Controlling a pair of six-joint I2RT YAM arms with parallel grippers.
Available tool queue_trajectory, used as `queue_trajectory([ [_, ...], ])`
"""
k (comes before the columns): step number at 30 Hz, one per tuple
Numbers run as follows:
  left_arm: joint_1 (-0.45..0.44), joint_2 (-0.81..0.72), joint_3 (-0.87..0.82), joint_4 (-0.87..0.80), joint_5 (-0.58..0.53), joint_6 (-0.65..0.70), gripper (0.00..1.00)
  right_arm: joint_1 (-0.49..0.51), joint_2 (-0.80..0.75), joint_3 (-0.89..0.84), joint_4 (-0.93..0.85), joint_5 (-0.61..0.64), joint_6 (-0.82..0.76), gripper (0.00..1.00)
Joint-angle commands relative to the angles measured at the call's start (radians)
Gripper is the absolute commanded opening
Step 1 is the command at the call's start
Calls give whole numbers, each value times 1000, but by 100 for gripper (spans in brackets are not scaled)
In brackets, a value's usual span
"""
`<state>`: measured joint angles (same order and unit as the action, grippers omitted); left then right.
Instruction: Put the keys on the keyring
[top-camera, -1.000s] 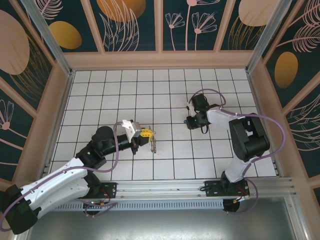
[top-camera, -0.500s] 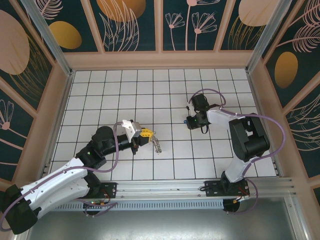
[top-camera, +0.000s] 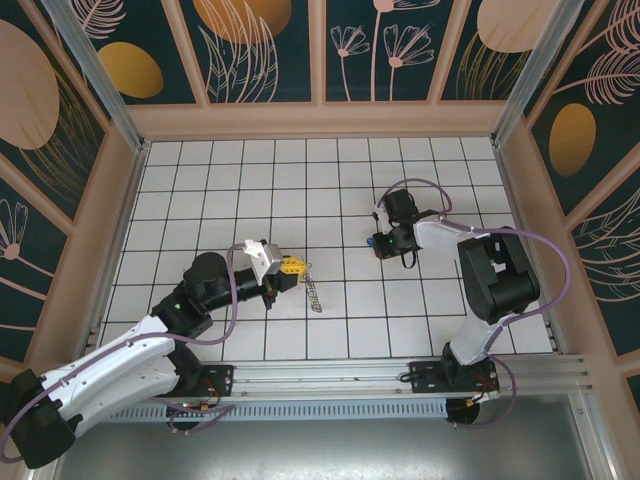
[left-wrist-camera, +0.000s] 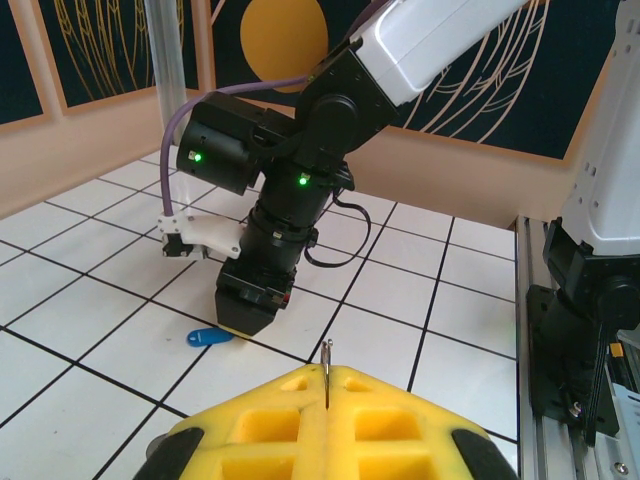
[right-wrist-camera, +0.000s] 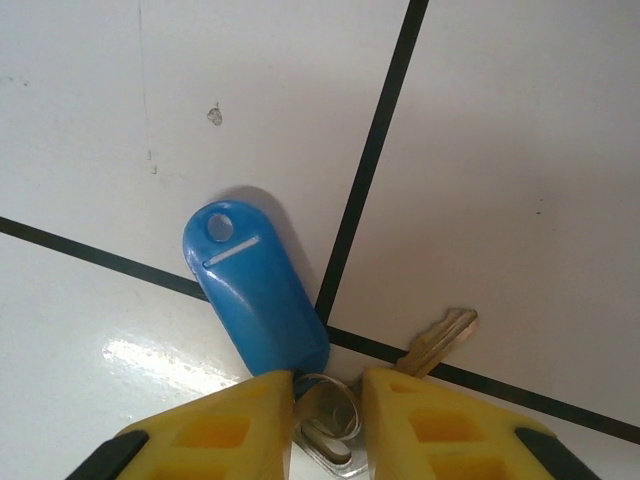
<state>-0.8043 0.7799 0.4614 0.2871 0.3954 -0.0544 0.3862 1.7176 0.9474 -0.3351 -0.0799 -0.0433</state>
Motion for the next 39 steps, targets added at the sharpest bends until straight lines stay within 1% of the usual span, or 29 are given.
queue_trajectory([
  [1, -1, -11, 22, 20, 13, -6, 0, 10, -7, -24, -5, -19, 10, 24],
  [13, -1, -13, 19, 21, 9, -9, 0, 22, -31, -33, 7, -26, 10, 19],
  [21, -1, -14, 15, 23, 10, -10, 0, 27, -59, -35, 6, -52, 20, 19],
  [39, -1, -16, 14, 23, 9, -10, 0, 43, -60, -33, 42, -81, 25, 19],
])
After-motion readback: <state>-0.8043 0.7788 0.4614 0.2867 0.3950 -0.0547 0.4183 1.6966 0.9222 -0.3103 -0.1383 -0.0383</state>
